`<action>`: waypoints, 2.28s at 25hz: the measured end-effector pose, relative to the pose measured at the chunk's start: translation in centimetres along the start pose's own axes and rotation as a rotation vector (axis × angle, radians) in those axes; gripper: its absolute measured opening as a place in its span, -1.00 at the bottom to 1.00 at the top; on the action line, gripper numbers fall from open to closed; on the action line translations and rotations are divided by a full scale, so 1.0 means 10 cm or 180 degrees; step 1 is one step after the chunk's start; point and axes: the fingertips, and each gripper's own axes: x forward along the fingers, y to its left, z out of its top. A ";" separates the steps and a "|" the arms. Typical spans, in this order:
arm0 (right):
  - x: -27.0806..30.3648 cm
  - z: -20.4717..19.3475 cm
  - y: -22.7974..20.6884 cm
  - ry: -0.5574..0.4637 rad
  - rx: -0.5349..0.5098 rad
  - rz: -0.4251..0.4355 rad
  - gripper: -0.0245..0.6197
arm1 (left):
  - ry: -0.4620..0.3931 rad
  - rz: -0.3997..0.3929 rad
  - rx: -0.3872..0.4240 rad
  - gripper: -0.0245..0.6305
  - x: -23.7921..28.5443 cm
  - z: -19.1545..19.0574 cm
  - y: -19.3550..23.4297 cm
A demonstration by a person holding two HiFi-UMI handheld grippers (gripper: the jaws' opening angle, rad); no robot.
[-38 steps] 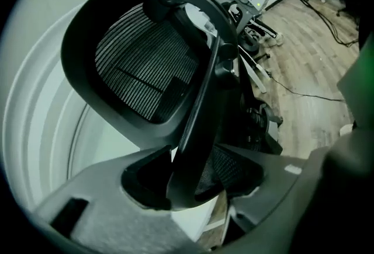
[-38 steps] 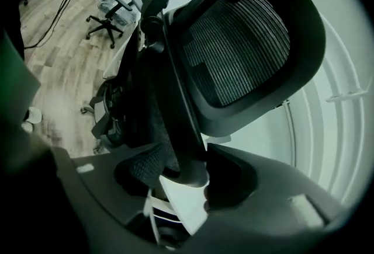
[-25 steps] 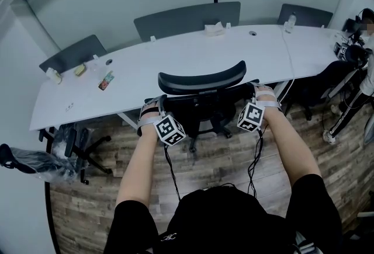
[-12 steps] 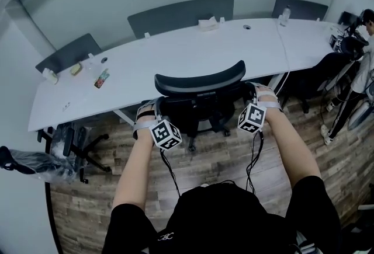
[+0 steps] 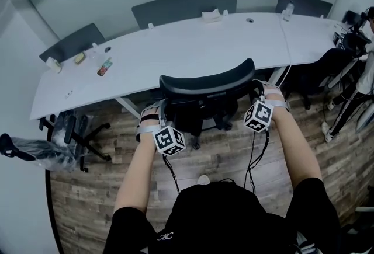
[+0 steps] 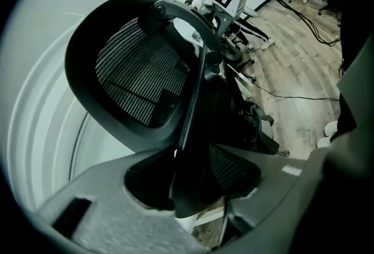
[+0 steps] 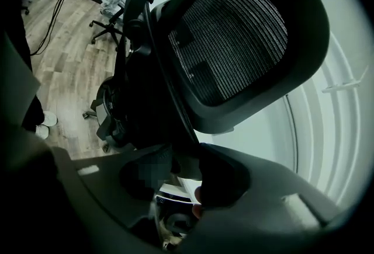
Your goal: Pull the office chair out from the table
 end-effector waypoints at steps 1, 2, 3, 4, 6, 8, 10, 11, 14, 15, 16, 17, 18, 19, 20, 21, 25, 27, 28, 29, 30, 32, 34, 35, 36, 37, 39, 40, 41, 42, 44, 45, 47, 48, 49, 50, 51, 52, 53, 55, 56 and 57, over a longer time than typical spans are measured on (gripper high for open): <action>-0.05 -0.01 0.02 -0.0004 0.0003 0.0013 -0.45 | -0.0012 0.0002 -0.0008 -0.35 -0.06 0.00 -0.03; -0.10 -0.01 0.04 -0.0009 0.0002 0.0028 -0.45 | -0.0021 -0.0003 -0.0017 -0.35 -0.11 0.00 -0.05; -0.15 0.00 0.07 -0.0019 -0.0001 0.0044 -0.45 | -0.0027 -0.0014 -0.0027 -0.35 -0.16 0.00 -0.07; -0.21 0.00 0.10 -0.0034 0.0000 0.0060 -0.45 | -0.0032 -0.0026 -0.0035 -0.35 -0.21 -0.01 -0.10; -0.33 0.01 0.15 -0.0079 0.0017 0.0074 -0.45 | -0.0035 -0.0037 -0.0050 -0.35 -0.30 -0.04 -0.14; -0.44 0.03 0.22 -0.0139 0.0064 0.0079 -0.45 | -0.0020 -0.0038 -0.0074 -0.34 -0.39 -0.08 -0.18; -0.55 0.05 0.28 -0.0191 0.0128 0.0083 -0.45 | -0.0006 -0.0054 -0.0109 -0.34 -0.47 -0.12 -0.22; -0.60 0.05 0.31 -0.0212 0.0162 0.0086 -0.45 | -0.0005 -0.0065 -0.0128 -0.33 -0.51 -0.13 -0.24; -0.76 0.06 0.40 -0.0266 0.0254 0.0104 -0.45 | -0.0022 -0.0097 -0.0188 -0.33 -0.62 -0.17 -0.30; -0.81 0.07 0.42 -0.0282 0.0281 0.0111 -0.45 | -0.0031 -0.0107 -0.0212 -0.32 -0.65 -0.18 -0.32; -0.85 0.07 0.44 -0.0295 0.0307 0.0118 -0.45 | -0.0040 -0.0118 -0.0232 -0.32 -0.68 -0.19 -0.33; -0.89 0.08 0.46 -0.0306 0.0333 0.0126 -0.45 | -0.0049 -0.0130 -0.0247 -0.32 -0.71 -0.20 -0.34; -0.93 0.08 0.48 -0.0316 0.0358 0.0132 -0.45 | -0.0057 -0.0144 -0.0261 -0.32 -0.75 -0.20 -0.36; -0.97 0.09 0.50 -0.0324 0.0378 0.0137 -0.45 | -0.0066 -0.0159 -0.0274 -0.32 -0.78 -0.21 -0.37; -1.01 0.08 0.52 -0.0327 0.0393 0.0141 -0.45 | -0.0078 -0.0175 -0.0289 -0.32 -0.82 -0.21 -0.39; -1.05 0.06 0.55 -0.0325 0.0403 0.0146 -0.45 | -0.0096 -0.0195 -0.0309 -0.32 -0.85 -0.20 -0.42; -1.16 0.00 0.58 -0.0312 0.0452 0.0146 -0.45 | -0.0182 -0.0253 -0.0401 -0.32 -0.97 -0.13 -0.49; -1.20 -0.01 0.60 -0.0309 0.0453 0.0136 -0.46 | -0.0183 -0.0250 -0.0407 -0.32 -1.02 -0.12 -0.51; -1.22 -0.02 0.62 -0.0309 0.0450 0.0135 -0.47 | -0.0179 -0.0247 -0.0407 -0.32 -1.04 -0.12 -0.53; -1.24 -0.02 0.63 -0.0308 0.0442 0.0138 -0.47 | -0.0174 -0.0247 -0.0409 -0.32 -1.06 -0.11 -0.54; -1.27 -0.03 0.64 -0.0305 0.0430 0.0146 -0.48 | -0.0169 -0.0249 -0.0411 -0.32 -1.09 -0.11 -0.56; -1.32 -0.05 0.66 -0.0301 0.0397 0.0158 -0.49 | -0.0162 -0.0248 -0.0411 -0.32 -1.15 -0.09 -0.61; -1.36 -0.08 0.68 -0.0302 0.0370 0.0150 -0.49 | -0.0168 -0.0230 -0.0415 -0.32 -1.19 -0.07 -0.64; -1.38 -0.09 0.68 -0.0301 0.0364 0.0147 -0.49 | -0.0169 -0.0216 -0.0414 -0.32 -1.21 -0.06 -0.64; -1.40 -0.10 0.69 -0.0295 0.0357 0.0152 -0.50 | -0.0165 -0.0204 -0.0409 -0.32 -1.23 -0.06 -0.66; -1.43 -0.11 0.70 -0.0286 0.0346 0.0164 -0.50 | -0.0159 -0.0196 -0.0402 -0.32 -1.26 -0.06 -0.67; -1.50 -0.13 0.74 -0.0264 0.0323 0.0192 -0.51 | -0.0151 -0.0185 -0.0386 -0.33 -1.32 -0.05 -0.71; -1.54 -0.13 0.76 -0.0257 0.0317 0.0199 -0.52 | -0.0151 -0.0180 -0.0378 -0.33 -1.35 -0.05 -0.73; -1.57 -0.13 0.78 -0.0252 0.0316 0.0203 -0.52 | -0.0150 -0.0177 -0.0373 -0.33 -1.37 -0.06 -0.74; -1.60 -0.13 0.79 -0.0247 0.0315 0.0204 -0.52 | -0.0149 -0.0178 -0.0369 -0.33 -1.40 -0.07 -0.75; -1.62 -0.11 0.80 -0.0226 0.0312 0.0205 -0.53 | -0.0155 -0.0186 -0.0358 -0.33 -1.44 -0.08 -0.75; -1.64 -0.11 0.80 -0.0210 0.0314 0.0206 -0.53 | -0.0165 -0.0191 -0.0350 -0.33 -1.45 -0.08 -0.75; -1.71 -0.12 0.84 -0.0176 0.0331 0.0201 -0.53 | -0.0195 -0.0199 -0.0336 -0.34 -1.51 -0.08 -0.78; -1.76 -0.12 0.87 -0.0160 0.0341 0.0195 -0.53 | -0.0208 -0.0204 -0.0329 -0.34 -1.56 -0.09 -0.81; -1.80 -0.13 0.90 -0.0146 0.0351 0.0189 -0.53 | -0.0219 -0.0209 -0.0325 -0.34 -1.59 -0.10 -0.83; -1.82 -0.12 0.90 -0.0131 0.0361 0.0184 -0.53 | -0.0226 -0.0214 -0.0324 -0.34 -1.61 -0.10 -0.83; -1.82 -0.12 0.90 -0.0115 0.0374 0.0180 -0.53 | -0.0229 -0.0221 -0.0328 -0.34 -1.60 -0.10 -0.83; -1.82 -0.12 0.90 -0.0097 0.0390 0.0180 -0.53 | -0.0230 -0.0230 -0.0334 -0.34 -1.60 -0.10 -0.83; -1.84 -0.12 0.92 -0.0078 0.0407 0.0179 -0.53 | -0.0232 -0.0238 -0.0342 -0.34 -1.62 -0.10 -0.84; -1.99 -0.13 1.01 -0.0040 0.0438 0.0156 -0.53 | -0.0263 -0.0240 -0.0353 -0.34 -1.75 -0.12 -0.92; -2.08 -0.13 1.07 -0.0022 0.0453 0.0133 -0.53 | -0.0290 -0.0232 -0.0353 -0.34 -1.84 -0.13 -0.96; -2.16 -0.14 1.11 -0.0003 0.0468 0.0109 -0.52 | -0.0316 -0.0224 -0.0350 -0.34 -1.91 -0.14 -1.00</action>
